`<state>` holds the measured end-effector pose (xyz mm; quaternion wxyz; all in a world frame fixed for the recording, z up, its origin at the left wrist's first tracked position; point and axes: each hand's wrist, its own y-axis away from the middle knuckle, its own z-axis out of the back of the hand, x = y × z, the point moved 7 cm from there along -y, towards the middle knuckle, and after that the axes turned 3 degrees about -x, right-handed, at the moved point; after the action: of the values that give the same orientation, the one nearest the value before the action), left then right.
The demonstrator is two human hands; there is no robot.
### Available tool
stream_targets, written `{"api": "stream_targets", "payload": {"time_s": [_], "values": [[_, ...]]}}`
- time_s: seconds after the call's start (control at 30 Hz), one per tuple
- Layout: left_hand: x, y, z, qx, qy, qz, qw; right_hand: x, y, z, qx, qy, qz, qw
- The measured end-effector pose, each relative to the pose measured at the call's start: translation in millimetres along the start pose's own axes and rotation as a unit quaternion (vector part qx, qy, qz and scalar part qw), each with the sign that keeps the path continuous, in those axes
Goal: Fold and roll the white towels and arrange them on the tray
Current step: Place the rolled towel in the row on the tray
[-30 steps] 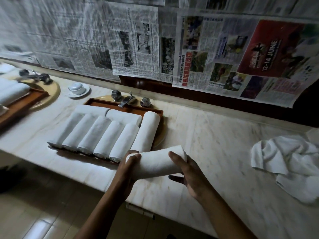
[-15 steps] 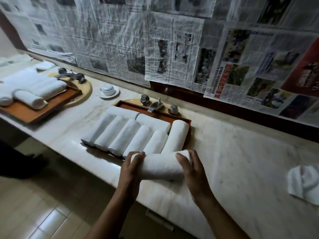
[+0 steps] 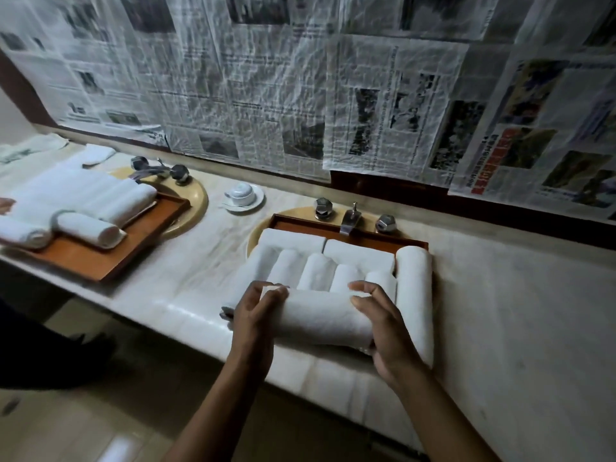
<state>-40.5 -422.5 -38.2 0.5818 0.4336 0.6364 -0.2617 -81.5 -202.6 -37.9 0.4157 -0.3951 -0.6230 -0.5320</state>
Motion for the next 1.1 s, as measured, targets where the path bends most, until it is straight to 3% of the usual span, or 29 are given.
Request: {"api": "stream_targets", "payload": {"time_s": [0.1, 0.33, 0.53, 0.83, 0.97, 1.1], "values": [[-5, -22, 15, -0.002, -0.004, 0.015, 1.000, -2, -9, -16, 0.040, -0.012, -0.046, 0.998], [-19, -88, 1, 0.054, -0.073, 0.002, 0.996, 14, -69, -24, -0.055, -0.056, 0.025, 0.997], [-39, -162, -9, 0.089, -0.134, 0.016, 0.987, 34, -140, -47, -0.067, -0.063, 0.077, 0.993], [-39, -271, -22, 0.070, -0.149, 0.016, 0.986, 57, -255, -70, -0.112, 0.135, 0.172, 0.969], [-21, -314, -21, 0.057, -0.184, 0.016, 0.981, 52, -298, -83, -0.144, 0.231, 0.136, 0.953], [10, -359, -15, 0.089, -0.286, 0.041, 0.953, 41, -328, -96, -0.156, 0.311, 0.060, 0.936]]}}
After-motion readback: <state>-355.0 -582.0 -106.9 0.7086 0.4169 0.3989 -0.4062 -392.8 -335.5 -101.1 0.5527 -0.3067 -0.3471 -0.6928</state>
